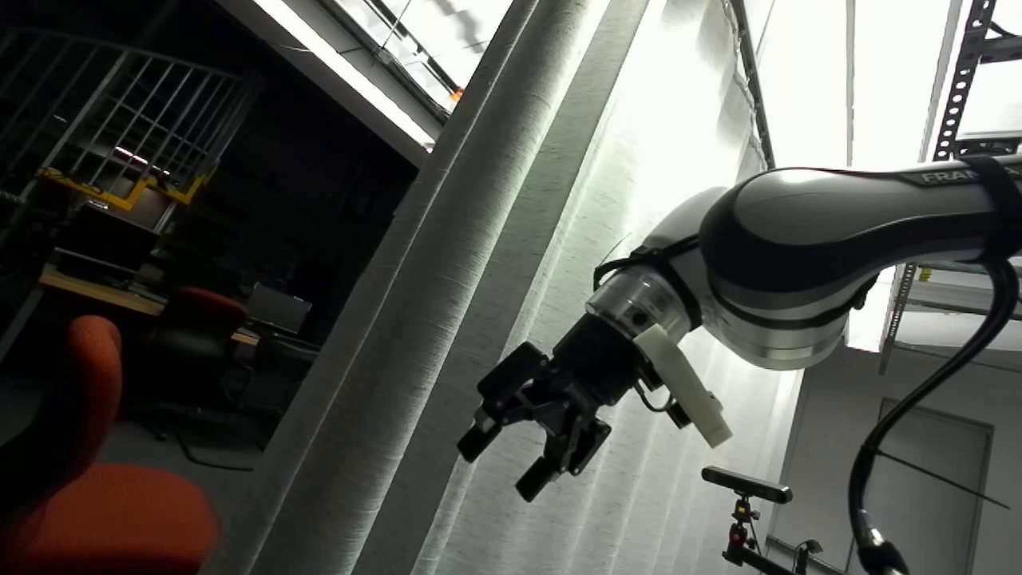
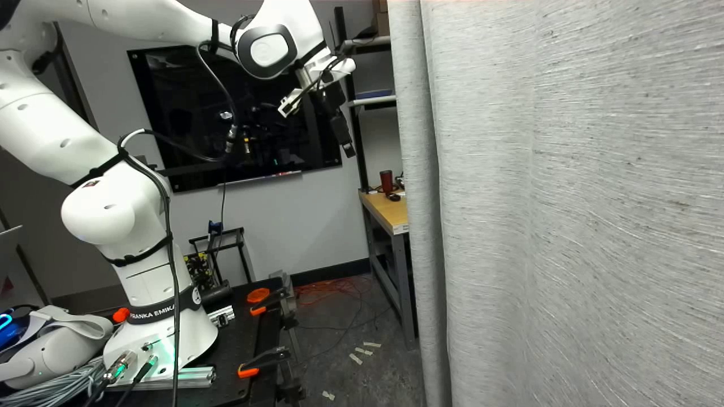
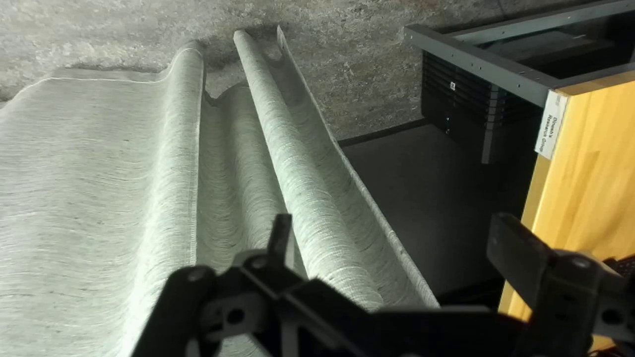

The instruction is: Open the curtain from left to right

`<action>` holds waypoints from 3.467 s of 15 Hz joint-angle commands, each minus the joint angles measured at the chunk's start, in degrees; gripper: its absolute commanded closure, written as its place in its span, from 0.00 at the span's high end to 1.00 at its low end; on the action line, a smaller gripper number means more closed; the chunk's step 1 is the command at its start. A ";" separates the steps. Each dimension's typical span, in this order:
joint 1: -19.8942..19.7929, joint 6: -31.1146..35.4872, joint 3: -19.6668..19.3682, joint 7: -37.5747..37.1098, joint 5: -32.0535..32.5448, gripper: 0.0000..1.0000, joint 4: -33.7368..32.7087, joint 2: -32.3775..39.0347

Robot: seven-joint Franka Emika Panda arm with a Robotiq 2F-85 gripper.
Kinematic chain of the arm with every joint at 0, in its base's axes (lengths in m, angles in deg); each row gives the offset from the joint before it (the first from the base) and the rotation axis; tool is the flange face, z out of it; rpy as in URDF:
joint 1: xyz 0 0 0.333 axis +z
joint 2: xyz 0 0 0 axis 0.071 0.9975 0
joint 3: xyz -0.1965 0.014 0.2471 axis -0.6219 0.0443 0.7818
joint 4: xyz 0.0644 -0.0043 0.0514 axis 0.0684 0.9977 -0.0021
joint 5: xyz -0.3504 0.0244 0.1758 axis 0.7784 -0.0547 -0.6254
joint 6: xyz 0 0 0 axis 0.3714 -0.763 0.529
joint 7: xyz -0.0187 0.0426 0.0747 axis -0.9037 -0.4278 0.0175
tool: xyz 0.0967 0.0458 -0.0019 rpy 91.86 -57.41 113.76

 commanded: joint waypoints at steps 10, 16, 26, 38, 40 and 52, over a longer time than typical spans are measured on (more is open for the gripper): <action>-0.04 -0.11 0.01 0.01 0.01 1.00 -0.08 0.01; -0.04 -0.11 0.01 0.01 0.01 1.00 -0.08 0.01; -0.05 -0.11 0.01 0.01 0.01 1.00 -0.07 0.01; -0.05 -0.11 0.01 0.01 0.01 1.00 -0.07 0.01; -0.05 -0.10 0.01 0.01 0.01 1.00 -0.08 0.01; 1.81 0.33 -1.15 11.11 0.29 1.00 -4.76 7.76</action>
